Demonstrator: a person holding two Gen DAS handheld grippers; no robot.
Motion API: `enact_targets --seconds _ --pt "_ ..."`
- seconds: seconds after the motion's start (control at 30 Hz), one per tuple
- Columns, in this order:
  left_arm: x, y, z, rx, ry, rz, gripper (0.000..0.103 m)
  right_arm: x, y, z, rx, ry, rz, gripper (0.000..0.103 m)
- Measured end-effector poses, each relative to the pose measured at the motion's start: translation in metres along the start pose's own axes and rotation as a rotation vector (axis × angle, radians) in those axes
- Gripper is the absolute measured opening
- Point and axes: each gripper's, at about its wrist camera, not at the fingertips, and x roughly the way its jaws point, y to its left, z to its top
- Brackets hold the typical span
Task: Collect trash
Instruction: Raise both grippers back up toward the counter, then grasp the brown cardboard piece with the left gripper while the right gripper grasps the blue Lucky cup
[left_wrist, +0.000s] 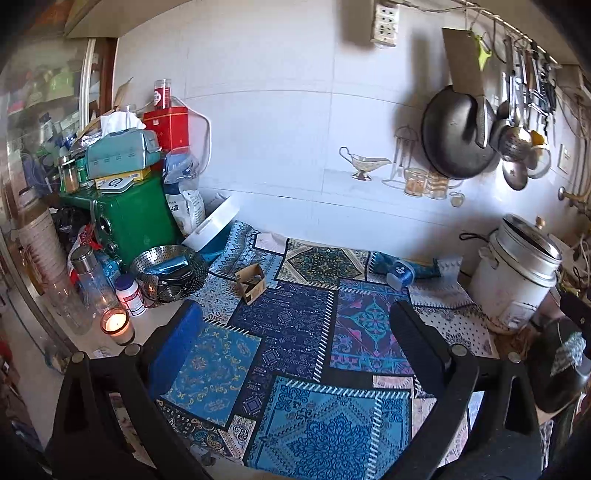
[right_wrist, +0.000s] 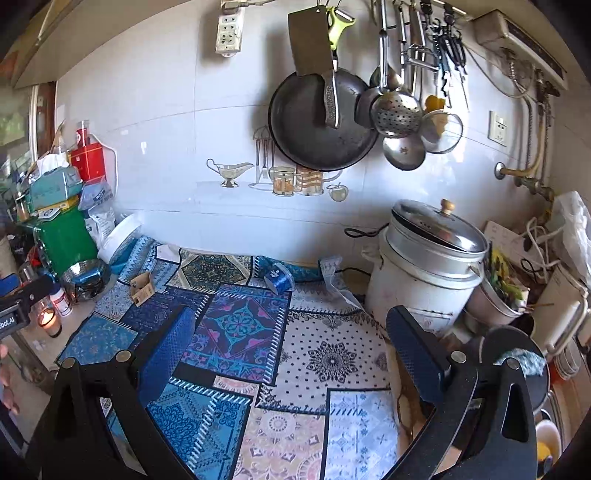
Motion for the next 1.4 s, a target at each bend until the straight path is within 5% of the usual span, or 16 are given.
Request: enact_targets --seconds 0.23,0.47,0.6,0.83,1.13,1.4 --pt "0.082 0.027 0.015 -0.024 0.091 0.109 0.101 0.072 -0.004 0.01 0.032 0.069 0.006 0.103" --pt "0.188 0.074 0.021 -0.103 0.225 0.069 0.101 0.142 0.002 0.022 0.049 0.136 -0.064 0.103" --pt "0.257 0.09 0.025 -0.077 0.311 0.083 0.089 0.189 0.01 0.03 0.07 0.193 -0.11 0.103" --pt "0.351 0.104 0.01 -0.097 0.473 0.056 0.081 0.294 0.021 0.028 0.037 0.299 -0.039 0.103" --pt "0.402 0.104 -0.015 -0.096 0.551 0.072 0.067 0.407 0.019 0.008 -0.074 0.418 -0.018 0.101" --pt "0.424 0.106 -0.025 -0.129 0.599 0.058 0.033 0.439 0.009 0.003 -0.153 0.479 -0.06 0.096"
